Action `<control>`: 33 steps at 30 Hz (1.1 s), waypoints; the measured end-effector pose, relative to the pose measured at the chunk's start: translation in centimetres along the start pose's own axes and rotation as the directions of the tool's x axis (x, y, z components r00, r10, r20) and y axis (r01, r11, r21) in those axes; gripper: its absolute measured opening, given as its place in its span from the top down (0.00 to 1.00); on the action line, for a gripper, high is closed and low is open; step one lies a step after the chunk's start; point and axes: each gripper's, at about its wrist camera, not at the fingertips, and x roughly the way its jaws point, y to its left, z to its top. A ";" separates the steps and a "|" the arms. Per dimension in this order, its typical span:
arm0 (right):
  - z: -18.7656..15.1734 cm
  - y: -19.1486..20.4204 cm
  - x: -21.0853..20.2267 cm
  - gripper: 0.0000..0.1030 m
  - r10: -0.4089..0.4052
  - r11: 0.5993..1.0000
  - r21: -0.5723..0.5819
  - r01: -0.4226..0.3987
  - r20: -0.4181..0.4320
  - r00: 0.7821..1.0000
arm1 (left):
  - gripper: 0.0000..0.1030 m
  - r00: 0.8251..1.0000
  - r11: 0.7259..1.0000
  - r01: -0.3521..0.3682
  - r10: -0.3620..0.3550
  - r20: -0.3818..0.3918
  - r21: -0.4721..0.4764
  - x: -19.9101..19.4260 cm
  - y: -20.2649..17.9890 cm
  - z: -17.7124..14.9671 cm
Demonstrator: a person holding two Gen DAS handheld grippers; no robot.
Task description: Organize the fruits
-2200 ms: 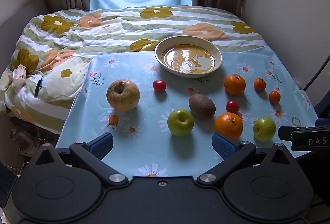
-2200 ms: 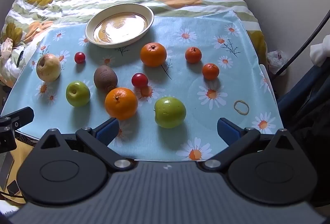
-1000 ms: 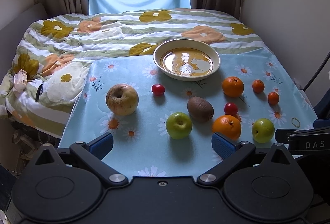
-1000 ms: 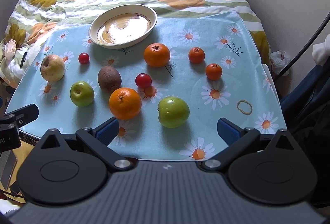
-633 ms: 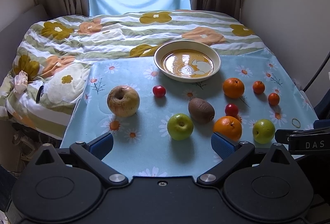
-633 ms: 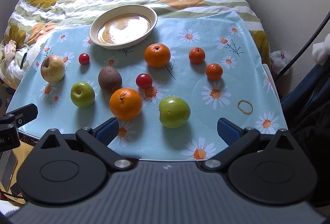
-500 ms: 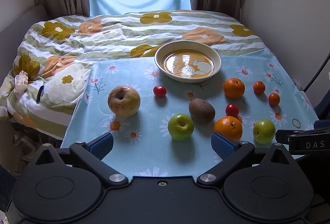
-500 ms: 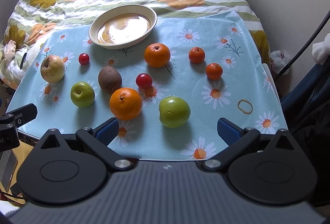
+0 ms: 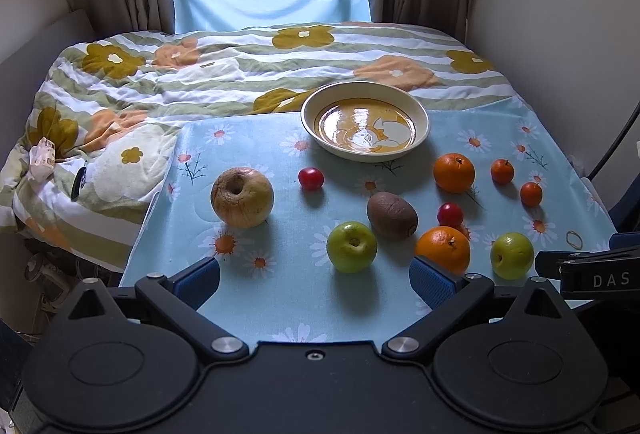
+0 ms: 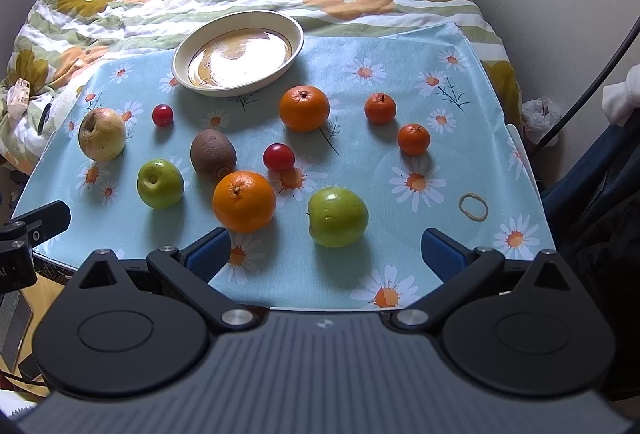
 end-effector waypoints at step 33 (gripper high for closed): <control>0.6 0.1 -0.4 0.00 -0.007 1.000 0.009 0.007 0.009 1.000 | 0.01 1.000 1.000 -0.003 0.003 0.016 0.019 0.1 0.3 0.4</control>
